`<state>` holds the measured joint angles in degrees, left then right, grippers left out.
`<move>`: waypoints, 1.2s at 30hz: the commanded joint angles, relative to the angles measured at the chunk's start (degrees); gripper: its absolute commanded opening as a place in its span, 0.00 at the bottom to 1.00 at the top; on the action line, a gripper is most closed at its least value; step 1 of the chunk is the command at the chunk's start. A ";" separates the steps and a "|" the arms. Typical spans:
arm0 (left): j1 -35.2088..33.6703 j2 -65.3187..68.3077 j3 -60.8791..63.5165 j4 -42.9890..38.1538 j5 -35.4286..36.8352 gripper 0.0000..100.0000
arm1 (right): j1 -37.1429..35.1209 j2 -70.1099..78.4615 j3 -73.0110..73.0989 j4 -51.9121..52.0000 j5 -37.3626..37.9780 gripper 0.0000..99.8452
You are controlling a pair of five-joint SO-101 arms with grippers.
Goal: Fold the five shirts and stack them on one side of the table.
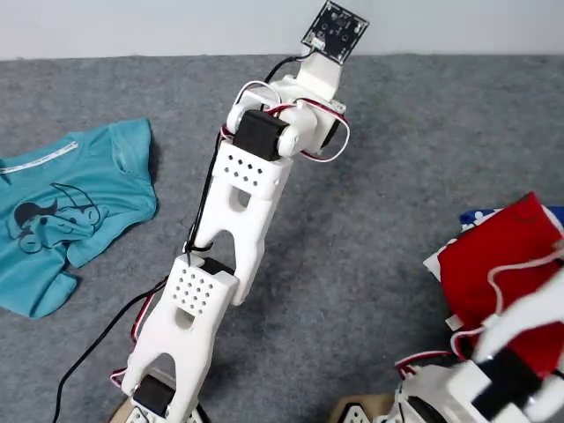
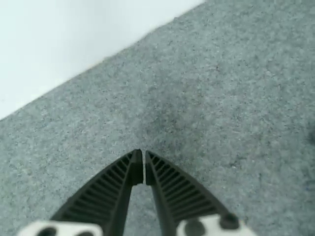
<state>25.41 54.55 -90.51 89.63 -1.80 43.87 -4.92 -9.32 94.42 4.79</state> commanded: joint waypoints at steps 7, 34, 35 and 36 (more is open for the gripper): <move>-0.09 0.00 -0.57 0.18 -0.79 0.01 | -8.48 -2.33 10.29 -1.63 2.37 0.06; -0.09 0.00 -0.57 0.26 -0.79 0.01 | 6.37 -20.88 33.32 7.96 25.23 0.06; -0.09 0.00 -0.57 0.26 -0.79 0.01 | 6.37 -22.64 35.34 7.87 26.29 0.06; -0.09 0.00 -0.57 0.26 -0.79 0.01 | 6.37 -24.48 36.84 7.87 26.99 0.06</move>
<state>25.41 54.90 -90.51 89.63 -1.80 49.41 -24.00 23.65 100.31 29.05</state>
